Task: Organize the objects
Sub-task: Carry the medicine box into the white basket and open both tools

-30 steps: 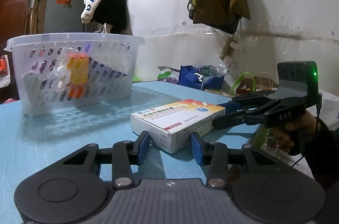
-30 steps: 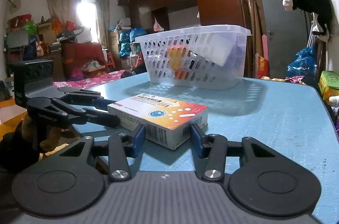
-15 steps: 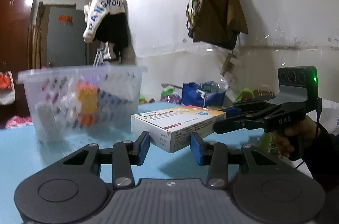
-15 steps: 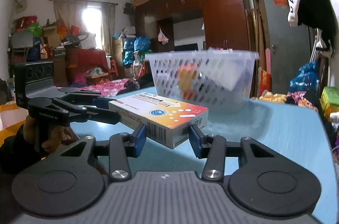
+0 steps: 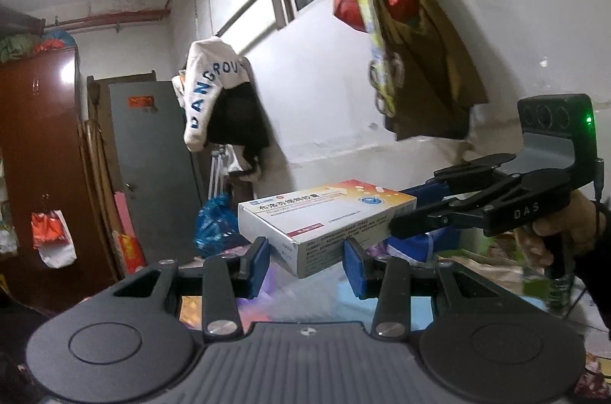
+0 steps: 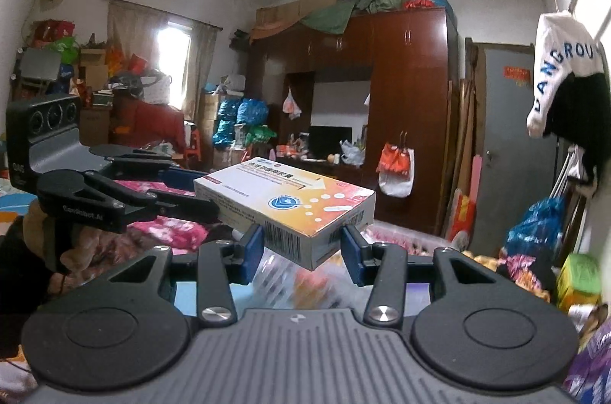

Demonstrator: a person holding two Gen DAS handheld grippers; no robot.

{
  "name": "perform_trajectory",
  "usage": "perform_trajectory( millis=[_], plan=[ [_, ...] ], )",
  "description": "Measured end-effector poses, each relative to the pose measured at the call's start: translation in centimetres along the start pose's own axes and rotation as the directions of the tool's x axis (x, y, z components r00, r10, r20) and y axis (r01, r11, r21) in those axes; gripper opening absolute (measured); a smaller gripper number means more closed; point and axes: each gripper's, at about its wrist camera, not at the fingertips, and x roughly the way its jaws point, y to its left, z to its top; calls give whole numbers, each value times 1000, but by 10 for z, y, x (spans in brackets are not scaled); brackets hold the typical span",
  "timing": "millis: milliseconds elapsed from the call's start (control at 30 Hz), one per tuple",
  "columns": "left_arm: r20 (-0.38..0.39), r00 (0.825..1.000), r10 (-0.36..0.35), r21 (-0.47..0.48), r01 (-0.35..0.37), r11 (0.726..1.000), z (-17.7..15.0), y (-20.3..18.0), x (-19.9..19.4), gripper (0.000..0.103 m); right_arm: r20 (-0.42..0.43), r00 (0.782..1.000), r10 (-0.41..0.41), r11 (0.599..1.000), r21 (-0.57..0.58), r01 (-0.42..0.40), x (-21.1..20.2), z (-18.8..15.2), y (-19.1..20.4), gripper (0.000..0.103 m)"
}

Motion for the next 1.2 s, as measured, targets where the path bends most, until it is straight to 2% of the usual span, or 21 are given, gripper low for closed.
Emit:
perform_trajectory(
  millis=[167,467,800,833,867,900,933,967,1000,1033,1100,1200],
  plan=[
    [-23,1000,19,-47,-20,999,9,38,24,46,-23,1000,8,1000,25,-7,40,6,-13,48],
    [-129,989,67,-157,-87,984,-26,92,66,48,-145,989,22,999,48,-16,105,-23,-23,48],
    [-251,962,103,-171,-149,974,-44,114,94,54,-234,972,-7,1000,13,10,123,-34,-22,51],
    [-262,958,118,-164,-165,973,-45,113,97,56,-237,971,-10,1000,14,13,123,-34,-22,54],
    [-267,953,144,-148,-188,971,-47,113,98,56,-242,970,-14,1000,14,18,121,-34,-21,69],
    [-268,947,175,-135,-217,967,-46,112,100,58,-235,972,-28,999,12,32,120,-32,-19,79],
    [-263,944,199,-127,-239,963,-46,111,99,61,-217,975,-43,999,9,46,115,-31,-17,97],
    [-247,945,212,-134,-250,959,-44,110,93,72,-197,978,-64,998,6,67,109,-30,-16,103],
    [-229,948,222,-147,-259,955,-42,110,88,83,-183,980,-82,996,17,87,102,-29,-18,103],
    [-206,951,229,-162,-264,951,-40,109,81,88,-175,980,-94,994,43,103,98,-27,-20,103],
    [-157,960,232,-187,-260,948,-37,106,65,92,-161,982,-102,989,87,117,82,-25,-21,103],
    [-103,963,250,-244,-268,932,-38,96,44,102,-174,975,-135,981,118,156,58,-29,-15,103]
  ],
)
